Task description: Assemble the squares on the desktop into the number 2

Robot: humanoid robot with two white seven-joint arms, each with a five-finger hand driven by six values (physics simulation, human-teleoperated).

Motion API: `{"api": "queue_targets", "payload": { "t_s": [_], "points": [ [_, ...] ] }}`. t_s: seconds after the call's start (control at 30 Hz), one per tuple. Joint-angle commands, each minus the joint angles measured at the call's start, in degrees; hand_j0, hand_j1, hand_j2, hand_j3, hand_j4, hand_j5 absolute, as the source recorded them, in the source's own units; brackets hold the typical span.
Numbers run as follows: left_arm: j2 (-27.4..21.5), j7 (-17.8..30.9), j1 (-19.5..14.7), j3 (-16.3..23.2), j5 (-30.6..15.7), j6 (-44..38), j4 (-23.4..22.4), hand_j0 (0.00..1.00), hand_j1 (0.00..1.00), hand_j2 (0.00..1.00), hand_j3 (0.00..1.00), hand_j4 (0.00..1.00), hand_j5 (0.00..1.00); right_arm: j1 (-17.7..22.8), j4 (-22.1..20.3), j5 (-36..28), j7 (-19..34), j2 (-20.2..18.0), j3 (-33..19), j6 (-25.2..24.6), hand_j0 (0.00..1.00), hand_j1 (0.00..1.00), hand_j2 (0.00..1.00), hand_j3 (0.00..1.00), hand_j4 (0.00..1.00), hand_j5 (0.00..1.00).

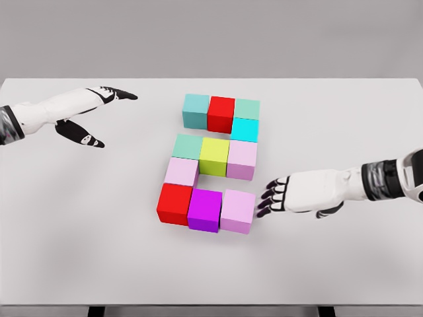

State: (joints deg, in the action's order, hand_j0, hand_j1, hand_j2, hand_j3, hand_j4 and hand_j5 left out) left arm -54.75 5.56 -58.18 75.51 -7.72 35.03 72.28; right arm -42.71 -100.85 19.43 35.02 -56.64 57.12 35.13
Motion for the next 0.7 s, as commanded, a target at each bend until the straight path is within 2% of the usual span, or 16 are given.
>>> {"api": "queue_targets", "payload": {
  "t_s": [0.0, 0.13, 0.2, 0.43, 0.57, 0.63, 0.67],
  "points": [
    [0.0, 0.07, 0.0, -0.1, -0.37, -0.03, 0.05, 1.0, 1.0, 1.0, 1.0, 1.0, 1.0, 0.0, 0.04, -0.27, -0.02, -1.37, -0.95, -0.13, 1.0, 1.0, 1.0, 1.0, 1.0, 1.0],
    [0.0, 0.07, 0.0, -0.1, -0.37, -0.03, -0.03, 1.0, 1.0, 1.0, 1.0, 1.0, 1.0, 0.26, 0.65, -0.8, -0.02, -4.18, -11.32, -0.13, 1.0, 1.0, 1.0, 1.0, 1.0, 1.0],
    [0.0, 0.07, 0.0, -0.1, -0.28, -0.03, -0.03, 1.0, 1.0, 1.0, 1.0, 1.0, 1.0, 0.53, 1.88, -3.42, -0.02, -4.88, -14.92, -0.13, 1.0, 1.0, 1.0, 1.0, 1.0, 1.0],
    [0.08, 0.85, 0.0, -0.1, -0.28, -0.03, -0.03, 1.0, 1.0, 1.0, 1.0, 1.0, 1.0, 0.35, 2.41, -11.78, -0.02, -5.68, -16.68, -0.13, 1.0, 1.0, 1.0, 1.0, 1.0, 1.0],
    [0.26, 2.43, 0.0, -0.19, -0.37, -0.03, -0.21, 1.0, 1.0, 1.0, 1.0, 1.0, 1.0, 0.26, 2.58, -12.4, -0.02, -5.5, -16.69, -0.13, 1.0, 1.0, 1.0, 1.0, 1.0, 1.0],
    [1.31, 10.51, -0.53, -0.98, -0.98, -0.03, -3.9, 1.0, 1.0, 1.0, 1.0, 1.0, 1.0, 0.7, 2.94, -13.98, -0.02, -5.68, -16.6, -0.13, 1.0, 1.0, 1.0, 1.0, 1.0, 1.0],
    [4.29, 17.27, -0.26, -3.44, -1.16, -0.03, -7.15, 1.0, 1.0, 1.0, 1.0, 1.0, 1.0, 0.7, 3.02, -14.07, -0.02, -5.68, -16.6, -0.13, 1.0, 1.0, 1.0, 1.0, 1.0, 1.0]
  ]
}}
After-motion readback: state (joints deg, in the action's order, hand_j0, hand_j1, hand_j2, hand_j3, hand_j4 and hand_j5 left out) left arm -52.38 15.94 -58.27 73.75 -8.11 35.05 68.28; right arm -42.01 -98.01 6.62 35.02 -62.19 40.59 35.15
